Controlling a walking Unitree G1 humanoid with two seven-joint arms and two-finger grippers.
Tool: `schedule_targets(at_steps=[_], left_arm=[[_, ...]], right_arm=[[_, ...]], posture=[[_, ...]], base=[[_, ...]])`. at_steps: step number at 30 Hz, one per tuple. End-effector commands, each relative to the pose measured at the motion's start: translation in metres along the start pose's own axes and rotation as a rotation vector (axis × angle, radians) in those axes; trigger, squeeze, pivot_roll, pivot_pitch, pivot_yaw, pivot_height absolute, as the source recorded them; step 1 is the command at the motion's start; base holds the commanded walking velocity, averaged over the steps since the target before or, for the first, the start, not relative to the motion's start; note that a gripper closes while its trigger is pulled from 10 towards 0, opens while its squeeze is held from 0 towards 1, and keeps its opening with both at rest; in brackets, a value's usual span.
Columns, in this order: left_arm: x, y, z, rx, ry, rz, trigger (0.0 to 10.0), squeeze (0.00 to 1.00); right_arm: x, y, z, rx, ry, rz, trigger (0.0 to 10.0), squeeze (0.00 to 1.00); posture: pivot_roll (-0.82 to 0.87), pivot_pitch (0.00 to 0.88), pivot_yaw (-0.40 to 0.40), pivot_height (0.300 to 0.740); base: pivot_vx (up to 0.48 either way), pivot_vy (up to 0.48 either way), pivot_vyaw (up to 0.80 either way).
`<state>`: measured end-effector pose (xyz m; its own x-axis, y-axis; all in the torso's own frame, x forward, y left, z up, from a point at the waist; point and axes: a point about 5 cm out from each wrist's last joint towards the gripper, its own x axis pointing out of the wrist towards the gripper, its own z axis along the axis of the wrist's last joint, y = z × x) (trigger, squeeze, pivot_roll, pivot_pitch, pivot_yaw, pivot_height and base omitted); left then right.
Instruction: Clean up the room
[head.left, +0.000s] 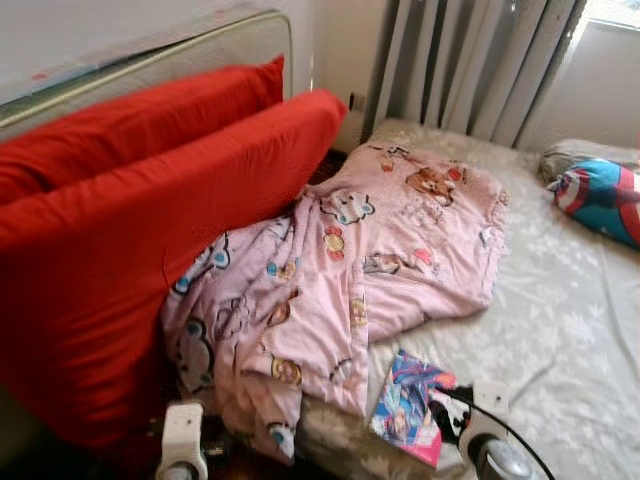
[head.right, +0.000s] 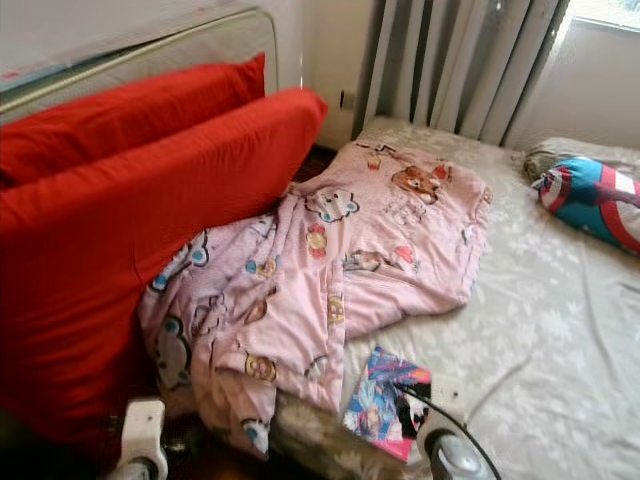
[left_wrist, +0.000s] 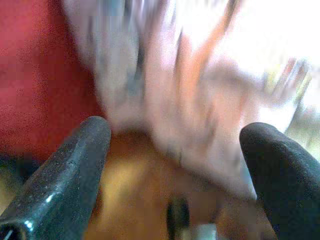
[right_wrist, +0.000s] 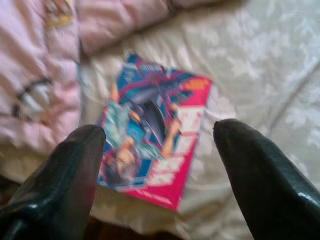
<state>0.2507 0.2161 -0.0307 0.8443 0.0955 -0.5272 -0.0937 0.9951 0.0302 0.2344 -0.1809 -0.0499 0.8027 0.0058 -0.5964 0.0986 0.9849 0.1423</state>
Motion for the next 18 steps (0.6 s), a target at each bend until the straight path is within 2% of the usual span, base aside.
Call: schedule_targets(at_steps=[1, 4, 5, 8, 9, 11, 13, 16, 18], left_arm=[[0.002, -0.017, 0.006, -0.001, -0.043, -0.048, 10.0, 0.00], [0.005, -0.024, 0.021, 0.009, -0.125, -0.059, 10.0, 0.00], [0.007, -0.026, 0.038, -0.007, -0.224, -0.056, 10.0, 0.00], [0.006, -0.027, 0.049, -0.008, -0.291, -0.061, 10.0, 0.00], [0.003, -0.029, 0.062, 0.019, -0.385, -0.083, 10.0, 0.00], [-0.005, -0.031, 0.072, 0.036, -0.476, -0.101, 10.0, 0.00], [-0.019, -0.030, 0.066, 0.047, -0.521, -0.108, 10.0, 0.00], [-0.028, -0.030, 0.063, 0.053, -0.545, -0.114, 10.0, 0.00], [-0.040, -0.030, 0.065, 0.073, -0.589, -0.114, 10.0, 0.00]], right_arm=[[0.001, 0.007, 0.005, -0.011, -0.052, 0.020, 10.0, 0.00], [0.001, 0.004, 0.014, -0.011, -0.111, 0.026, 10.0, 0.00], [0.001, 0.001, 0.022, -0.043, -0.162, 0.019, 10.0, 0.00], [0.000, -0.001, 0.028, -0.074, -0.200, 0.016, 10.0, 0.00], [0.000, 0.001, 0.039, -0.081, -0.272, 0.038, 10.0, 0.00], [-0.001, 0.006, 0.053, -0.093, -0.361, 0.072, 10.0, 0.00], [-0.006, 0.015, 0.065, -0.126, -0.457, 0.111, 10.0, 0.00], [-0.013, 0.020, 0.066, -0.133, -0.505, 0.145, 10.0, 0.00], [-0.021, 0.021, 0.069, -0.147, -0.557, 0.149, 10.0, 0.00]], posture=[[0.01, 0.005, -0.080, 0.740], [-0.01, 0.010, -0.082, 0.740], [-0.01, 0.012, -0.085, 0.740], [-0.01, 0.014, -0.087, 0.740], [0.00, 0.024, -0.083, 0.740], [0.00, 0.033, -0.078, 0.740], [-0.01, 0.038, -0.065, 0.740], [-0.02, 0.046, -0.068, 0.740], [-0.01, 0.063, -0.080, 0.740]], base=[[0.000, 0.000, 0.00], [0.000, 0.000, 0.00], [0.000, 0.000, 0.00], [0.000, 0.000, 0.00], [0.000, 0.000, 0.00], [0.000, 0.000, 0.00], [0.000, 0.000, 0.00], [0.000, 0.000, 0.00], [0.000, 0.000, 0.00]])
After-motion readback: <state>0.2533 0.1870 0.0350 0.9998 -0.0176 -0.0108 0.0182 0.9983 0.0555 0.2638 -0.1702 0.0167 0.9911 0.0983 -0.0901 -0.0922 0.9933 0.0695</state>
